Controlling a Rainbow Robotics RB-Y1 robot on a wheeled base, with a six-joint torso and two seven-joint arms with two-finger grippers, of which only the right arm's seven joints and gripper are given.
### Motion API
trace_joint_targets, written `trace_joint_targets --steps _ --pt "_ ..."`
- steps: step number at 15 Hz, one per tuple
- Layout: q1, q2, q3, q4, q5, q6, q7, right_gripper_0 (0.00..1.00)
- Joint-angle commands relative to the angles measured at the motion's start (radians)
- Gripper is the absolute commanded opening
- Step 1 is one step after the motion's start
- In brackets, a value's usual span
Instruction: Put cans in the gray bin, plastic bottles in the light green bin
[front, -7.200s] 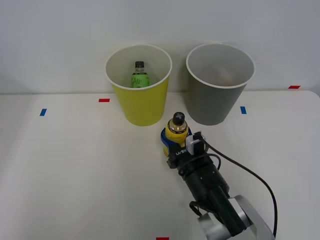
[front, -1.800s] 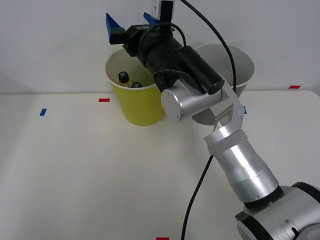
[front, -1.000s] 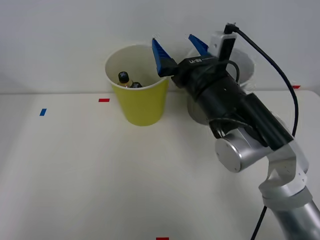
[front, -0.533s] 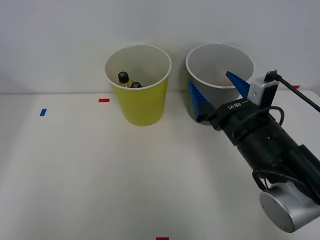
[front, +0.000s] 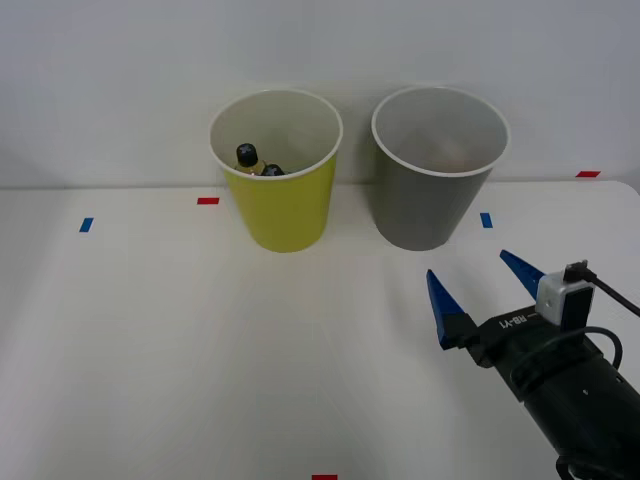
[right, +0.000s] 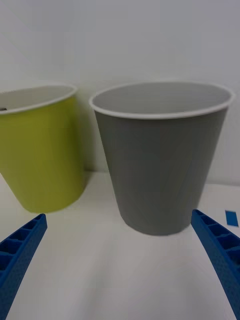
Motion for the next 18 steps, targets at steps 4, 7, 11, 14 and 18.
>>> trace_joint_targets --steps 4,7,11,14,18 --pt "0.212 0.038 0.003 0.000 0.033 -0.079 0.023 1.00" --pt "0.313 0.049 0.002 0.000 0.048 -0.118 0.040 1.00" --pt "0.448 0.063 0.000 0.000 0.049 -0.225 0.042 1.00" --pt "0.528 0.070 -0.001 0.012 0.049 -0.302 0.039 1.00" --pt "0.483 0.100 0.006 0.332 0.054 -0.733 0.019 1.00"
